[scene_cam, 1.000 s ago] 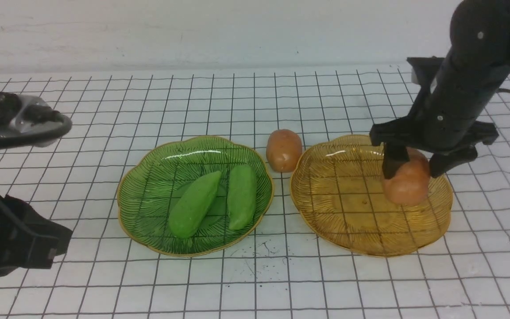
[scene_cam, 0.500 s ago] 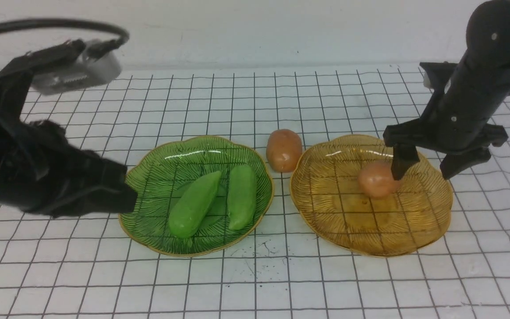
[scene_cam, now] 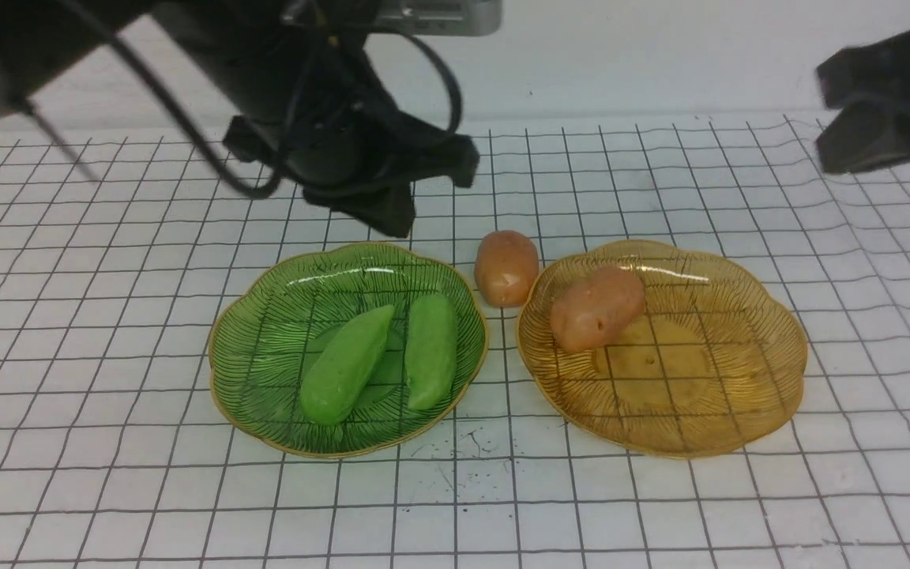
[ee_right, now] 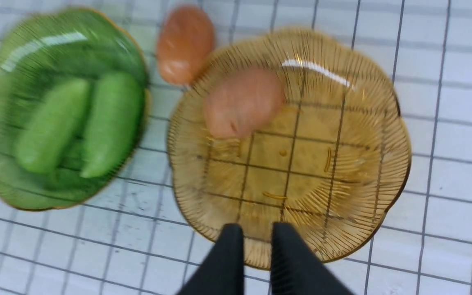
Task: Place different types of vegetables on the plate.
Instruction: 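Pick up the potato beside the plates and place it on a plate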
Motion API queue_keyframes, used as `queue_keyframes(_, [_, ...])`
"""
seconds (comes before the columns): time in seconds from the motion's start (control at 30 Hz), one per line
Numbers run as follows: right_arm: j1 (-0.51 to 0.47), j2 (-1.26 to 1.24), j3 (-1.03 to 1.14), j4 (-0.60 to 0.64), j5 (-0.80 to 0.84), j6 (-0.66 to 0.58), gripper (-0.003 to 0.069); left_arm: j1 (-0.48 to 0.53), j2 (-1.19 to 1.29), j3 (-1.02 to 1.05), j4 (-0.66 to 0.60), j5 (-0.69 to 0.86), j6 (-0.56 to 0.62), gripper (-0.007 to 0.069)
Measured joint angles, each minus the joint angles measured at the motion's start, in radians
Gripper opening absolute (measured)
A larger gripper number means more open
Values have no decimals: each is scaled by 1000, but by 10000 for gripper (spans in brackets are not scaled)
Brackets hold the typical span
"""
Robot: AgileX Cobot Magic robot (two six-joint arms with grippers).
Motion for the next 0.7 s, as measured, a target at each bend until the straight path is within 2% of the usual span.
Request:
queue_keyframes(0.1, [0, -164, 72, 0, 11, -1, -8, 0, 122, -123, 8, 0, 7, 49])
queue_keyframes(0.23, [0, -306, 157, 4, 21, -1, -13, 0, 230, -225, 17, -1, 27, 126])
queue_keyframes(0.4, [0, -431, 249, 11, 25, -1, -14, 0, 388, -356, 45, -44, 42, 301])
queue_keyframes(0.53, [0, -508, 316, 14, 28, -1, -14, 0, 508, -441, 60, -142, 47, 461])
queue_keyframes(0.7, [0, -519, 352, 13, 30, -2, -14, 0, 584, -466, 76, -250, 48, 542])
